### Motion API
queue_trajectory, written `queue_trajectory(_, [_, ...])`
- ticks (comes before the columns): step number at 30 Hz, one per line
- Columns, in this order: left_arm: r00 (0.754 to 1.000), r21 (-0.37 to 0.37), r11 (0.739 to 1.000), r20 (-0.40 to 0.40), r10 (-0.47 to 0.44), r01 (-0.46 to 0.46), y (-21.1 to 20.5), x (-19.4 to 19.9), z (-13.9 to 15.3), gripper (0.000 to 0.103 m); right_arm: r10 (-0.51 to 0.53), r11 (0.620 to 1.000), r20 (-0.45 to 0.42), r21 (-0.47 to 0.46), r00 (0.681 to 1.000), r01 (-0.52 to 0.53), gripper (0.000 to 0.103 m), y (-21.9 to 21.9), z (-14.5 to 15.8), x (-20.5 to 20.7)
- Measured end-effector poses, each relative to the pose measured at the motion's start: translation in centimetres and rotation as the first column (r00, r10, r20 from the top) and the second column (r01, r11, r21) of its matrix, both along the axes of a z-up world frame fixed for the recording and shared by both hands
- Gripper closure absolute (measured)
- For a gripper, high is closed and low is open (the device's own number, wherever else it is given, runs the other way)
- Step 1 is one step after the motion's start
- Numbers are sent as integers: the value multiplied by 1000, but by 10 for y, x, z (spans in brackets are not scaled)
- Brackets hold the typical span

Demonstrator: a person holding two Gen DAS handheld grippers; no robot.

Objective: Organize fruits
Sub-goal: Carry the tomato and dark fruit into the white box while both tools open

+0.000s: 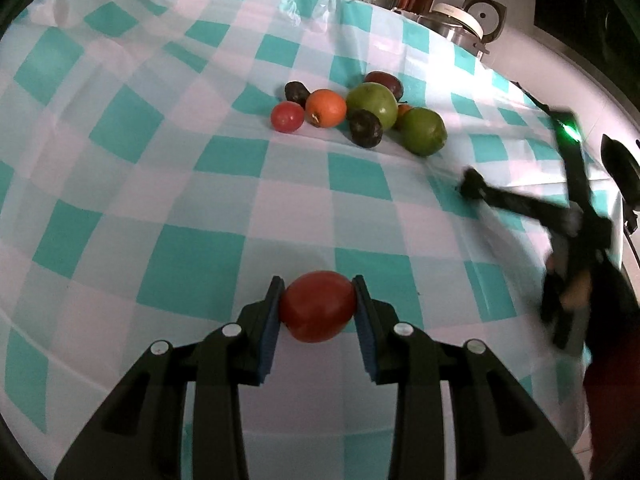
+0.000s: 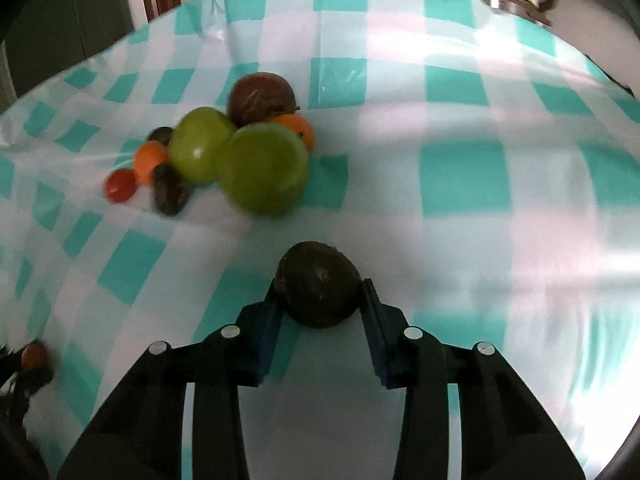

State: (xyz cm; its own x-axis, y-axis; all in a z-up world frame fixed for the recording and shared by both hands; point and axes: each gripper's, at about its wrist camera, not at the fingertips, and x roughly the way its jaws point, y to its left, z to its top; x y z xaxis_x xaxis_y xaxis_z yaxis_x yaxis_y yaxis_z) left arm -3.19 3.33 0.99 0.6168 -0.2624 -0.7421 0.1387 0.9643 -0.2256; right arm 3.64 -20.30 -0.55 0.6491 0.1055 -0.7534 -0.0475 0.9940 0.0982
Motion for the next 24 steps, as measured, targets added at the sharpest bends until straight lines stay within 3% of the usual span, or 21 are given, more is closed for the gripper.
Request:
queue_trajectory(3, [1000,0,1000,6,11,-11,1,-1,1,68,23,998,18,59,1000,-24,64,6,3,-42])
queue_trajectory(8, [999,26,999,36,22,-23,-1,-20,5,68,59,995,34,74,998,-62,64,30,7,-93])
queue_trajectory(14, [995,70,997,95,24,-31,12,-92,19,68,170,983,69,55,983,-174,64,90,17,-159])
queue_trajectory(18, [989,71,994,129,72,-82,52,-154,27,68,286,957,97,27,953,-289,64,142,30,-195])
queue_trajectory(24, [962,74,973,188,200,-217,131,-226,36,68,520,854,118,-77,846,-515,64,239,44,-235])
